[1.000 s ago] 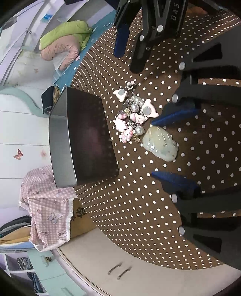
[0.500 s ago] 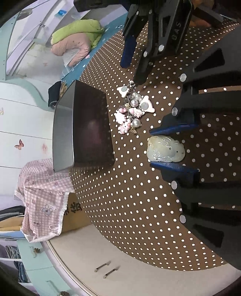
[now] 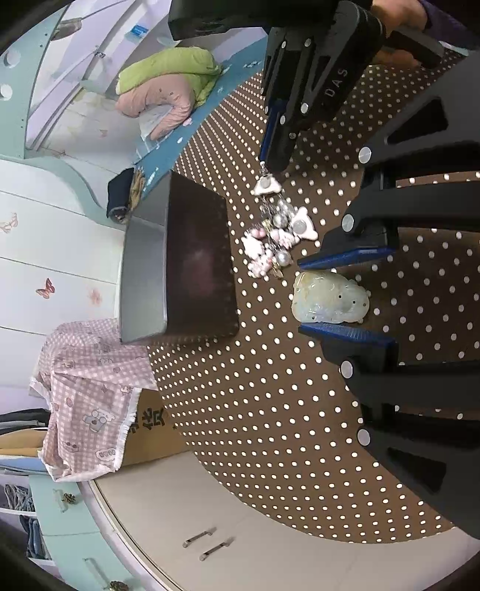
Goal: Organize jewelry
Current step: 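Grasp the jade pendant with the left tool while the right tool grasps a charm, then release the pendant and charm into the grey box, then move both tools back to the pink charms and pearls, then grasp a pink charm with the left tool while the right tool grasps pearls, then carry the charm and pearls over the grey box and release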
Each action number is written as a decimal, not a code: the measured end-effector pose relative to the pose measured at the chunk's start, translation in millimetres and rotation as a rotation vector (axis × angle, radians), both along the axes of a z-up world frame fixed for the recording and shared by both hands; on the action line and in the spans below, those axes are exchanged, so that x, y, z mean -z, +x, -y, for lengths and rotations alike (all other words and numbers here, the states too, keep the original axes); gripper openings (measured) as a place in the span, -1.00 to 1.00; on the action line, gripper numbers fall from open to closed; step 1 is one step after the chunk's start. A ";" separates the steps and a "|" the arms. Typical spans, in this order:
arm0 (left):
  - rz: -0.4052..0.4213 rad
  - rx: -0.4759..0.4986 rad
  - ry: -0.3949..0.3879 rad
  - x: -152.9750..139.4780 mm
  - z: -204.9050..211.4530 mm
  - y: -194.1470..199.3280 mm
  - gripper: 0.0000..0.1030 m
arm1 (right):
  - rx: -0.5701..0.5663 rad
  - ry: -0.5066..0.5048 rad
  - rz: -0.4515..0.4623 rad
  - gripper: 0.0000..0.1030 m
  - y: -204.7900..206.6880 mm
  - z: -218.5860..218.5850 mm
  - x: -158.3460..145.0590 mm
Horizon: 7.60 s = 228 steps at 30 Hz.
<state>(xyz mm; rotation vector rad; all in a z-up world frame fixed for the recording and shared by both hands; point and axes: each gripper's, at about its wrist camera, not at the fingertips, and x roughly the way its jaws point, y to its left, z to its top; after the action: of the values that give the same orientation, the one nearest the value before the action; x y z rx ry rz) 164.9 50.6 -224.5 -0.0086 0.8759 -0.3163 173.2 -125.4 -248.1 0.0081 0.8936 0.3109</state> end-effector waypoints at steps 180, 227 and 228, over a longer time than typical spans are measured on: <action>0.089 0.027 -0.167 -66.8 11.0 -1.5 -0.58 | -0.047 0.063 0.139 -0.50 -16.4 16.1 -80.4; -0.091 0.026 -0.116 -52.5 22.7 129.7 -0.12 | -0.047 0.074 0.114 -0.50 98.6 -9.1 -82.9; -0.090 0.028 -0.114 -53.2 22.8 129.0 -0.12 | -0.046 0.075 0.113 -0.50 98.2 -8.9 -82.5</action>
<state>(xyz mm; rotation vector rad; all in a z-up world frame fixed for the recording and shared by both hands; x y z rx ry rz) 294.0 27.8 -171.3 -0.1175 0.9471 -0.3944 271.3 -116.5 -165.6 0.0390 0.7704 0.3845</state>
